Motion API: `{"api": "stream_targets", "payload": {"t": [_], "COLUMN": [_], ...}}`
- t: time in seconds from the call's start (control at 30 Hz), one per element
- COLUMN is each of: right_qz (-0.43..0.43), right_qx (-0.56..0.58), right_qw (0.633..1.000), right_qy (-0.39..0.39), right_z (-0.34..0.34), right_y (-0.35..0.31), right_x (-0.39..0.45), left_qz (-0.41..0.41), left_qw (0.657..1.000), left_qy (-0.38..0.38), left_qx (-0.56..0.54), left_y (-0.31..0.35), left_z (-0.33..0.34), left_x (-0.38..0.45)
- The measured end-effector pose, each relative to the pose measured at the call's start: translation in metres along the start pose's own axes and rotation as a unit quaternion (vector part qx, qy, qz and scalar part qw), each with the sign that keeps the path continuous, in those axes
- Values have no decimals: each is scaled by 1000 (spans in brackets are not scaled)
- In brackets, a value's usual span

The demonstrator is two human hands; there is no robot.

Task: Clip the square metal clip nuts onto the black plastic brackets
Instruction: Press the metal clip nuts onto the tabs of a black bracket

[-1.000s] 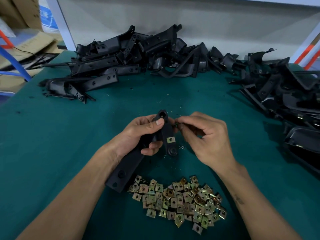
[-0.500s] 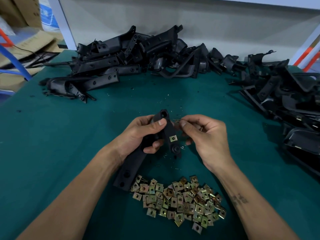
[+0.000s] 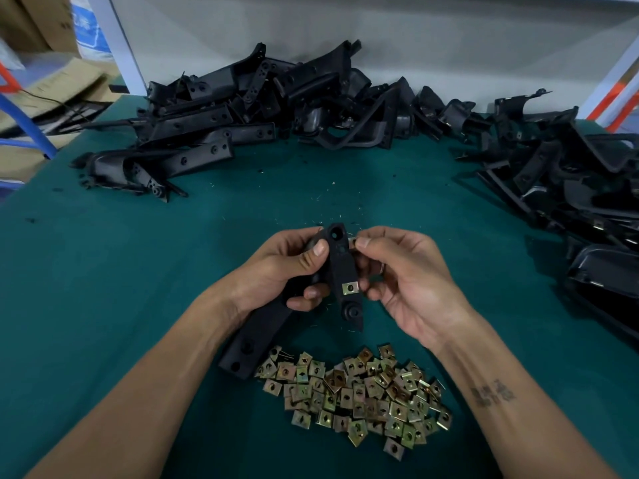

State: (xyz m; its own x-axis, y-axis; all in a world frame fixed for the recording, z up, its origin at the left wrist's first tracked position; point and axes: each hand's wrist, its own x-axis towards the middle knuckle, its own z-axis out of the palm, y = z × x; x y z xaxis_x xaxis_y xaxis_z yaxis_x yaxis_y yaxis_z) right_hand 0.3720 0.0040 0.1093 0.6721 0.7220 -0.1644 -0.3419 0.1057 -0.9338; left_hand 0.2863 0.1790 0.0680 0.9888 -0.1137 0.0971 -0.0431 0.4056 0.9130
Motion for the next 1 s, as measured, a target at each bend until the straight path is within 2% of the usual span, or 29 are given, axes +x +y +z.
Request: {"api": "stream_targets", "payload": {"t": [0.27,0.4,0.83,1.0], "right_qz": [-32,-34,46,75], "right_qx": [-70,-98,3,140], "right_qw": [997,995,996,973], "right_qy": [29,14,-77,-168], "right_z": [1,-6,-11,-13], "right_y": [-1,-6,-3,6], "right_x": [-2,-5,-1,1], "left_qz": [-12,-28,-50,-16], "left_qw": [1000,1000,998,996], "left_qy": [10,0,-49,-79], "left_qx": [14,12,0,-45], "left_y": [-1,-1,1,2], "left_z": [0,1,4,10], "left_x": [-1,-1,-3,-4]}}
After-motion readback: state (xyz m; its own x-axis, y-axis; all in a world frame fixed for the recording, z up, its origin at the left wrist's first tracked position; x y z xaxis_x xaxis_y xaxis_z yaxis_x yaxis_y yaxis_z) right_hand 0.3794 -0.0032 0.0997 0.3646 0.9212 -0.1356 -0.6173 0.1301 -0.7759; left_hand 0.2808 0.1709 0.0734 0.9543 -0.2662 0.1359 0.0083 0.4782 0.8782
